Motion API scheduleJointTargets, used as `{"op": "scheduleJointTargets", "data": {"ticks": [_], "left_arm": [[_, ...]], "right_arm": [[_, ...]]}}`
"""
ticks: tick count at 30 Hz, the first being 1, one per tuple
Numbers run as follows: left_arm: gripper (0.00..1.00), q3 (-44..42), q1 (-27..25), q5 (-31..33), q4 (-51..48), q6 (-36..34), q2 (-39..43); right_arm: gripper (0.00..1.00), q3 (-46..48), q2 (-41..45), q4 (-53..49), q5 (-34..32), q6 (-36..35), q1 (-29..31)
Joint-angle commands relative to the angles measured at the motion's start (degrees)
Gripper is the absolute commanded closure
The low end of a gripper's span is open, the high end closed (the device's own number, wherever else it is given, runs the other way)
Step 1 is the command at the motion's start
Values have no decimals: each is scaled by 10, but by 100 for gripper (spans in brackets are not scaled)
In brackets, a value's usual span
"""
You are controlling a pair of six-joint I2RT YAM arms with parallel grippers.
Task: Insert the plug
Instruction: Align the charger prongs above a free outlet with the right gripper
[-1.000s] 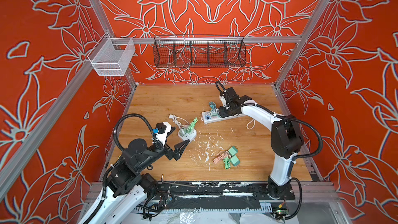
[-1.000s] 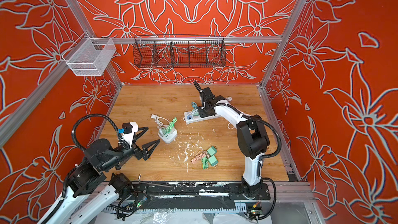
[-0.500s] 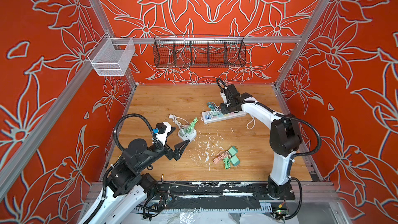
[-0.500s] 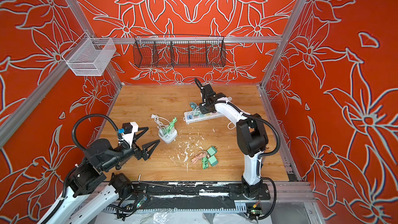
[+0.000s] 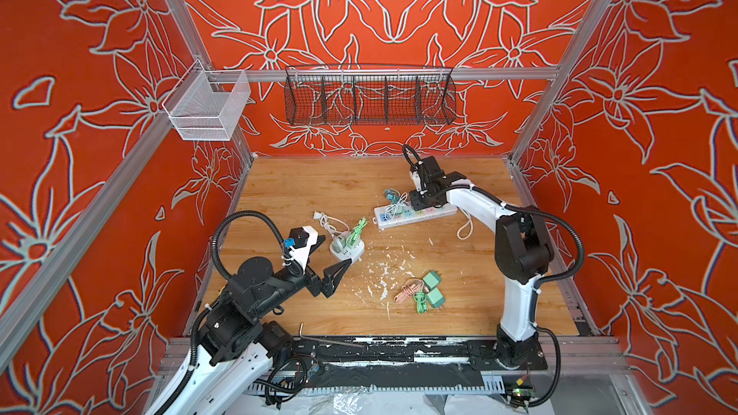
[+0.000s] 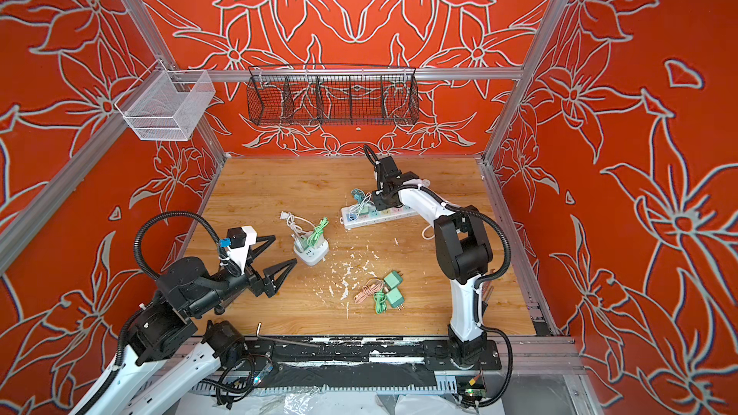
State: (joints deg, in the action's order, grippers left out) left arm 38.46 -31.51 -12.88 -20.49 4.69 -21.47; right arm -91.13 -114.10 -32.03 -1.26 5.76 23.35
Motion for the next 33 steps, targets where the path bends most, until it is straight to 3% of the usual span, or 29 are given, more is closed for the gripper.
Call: {"op": "scheduleJointTargets", "data": {"ticks": [1,13,33], "left_arm": [[3,-6,-1,-2,14,-6,1],[3,-7,-1,-5,14,-7,2],[3,-8,-1,-9,17,-6,2]], "right_arm": [[85,-10,-21,3,0,-12,-3],[85,12,-16,18,-33,-11,-4],[85,53,30,18,-14,-5,-5]]}}
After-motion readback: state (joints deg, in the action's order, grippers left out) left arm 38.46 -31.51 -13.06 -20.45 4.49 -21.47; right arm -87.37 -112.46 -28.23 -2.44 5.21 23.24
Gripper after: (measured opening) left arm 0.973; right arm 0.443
